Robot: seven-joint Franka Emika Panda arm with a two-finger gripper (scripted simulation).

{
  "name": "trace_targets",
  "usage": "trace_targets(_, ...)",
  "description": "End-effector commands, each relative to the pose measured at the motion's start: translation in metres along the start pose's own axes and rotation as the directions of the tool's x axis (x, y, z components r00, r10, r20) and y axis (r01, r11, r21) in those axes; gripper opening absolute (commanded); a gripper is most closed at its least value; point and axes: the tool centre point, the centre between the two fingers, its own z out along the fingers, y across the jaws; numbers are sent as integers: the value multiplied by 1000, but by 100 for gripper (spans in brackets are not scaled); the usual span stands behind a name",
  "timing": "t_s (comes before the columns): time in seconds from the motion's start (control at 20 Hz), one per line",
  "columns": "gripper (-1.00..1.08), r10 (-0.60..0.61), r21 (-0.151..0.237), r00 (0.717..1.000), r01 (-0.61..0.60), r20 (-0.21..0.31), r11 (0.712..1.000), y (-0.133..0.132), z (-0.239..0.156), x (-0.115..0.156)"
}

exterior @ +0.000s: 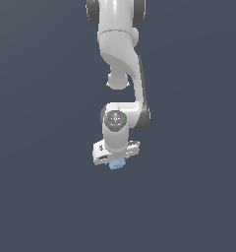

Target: Pick up the object and move it to a goal position.

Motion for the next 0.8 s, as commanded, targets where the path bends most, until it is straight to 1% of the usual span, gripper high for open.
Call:
trace_targets(0.0, 100, 5, -1, 1000, -5, 5, 1000, 4, 6, -2)
trace_targets(0.05, 100, 5, -1, 1000, -5, 5, 1000, 4, 6, -2)
trace_targets(0.1, -100, 5, -1, 1000, -5, 5, 1000, 4, 6, -2)
trace_targets(0.75, -100, 3, -1, 1000, -3, 3, 1000, 1, 1, 0)
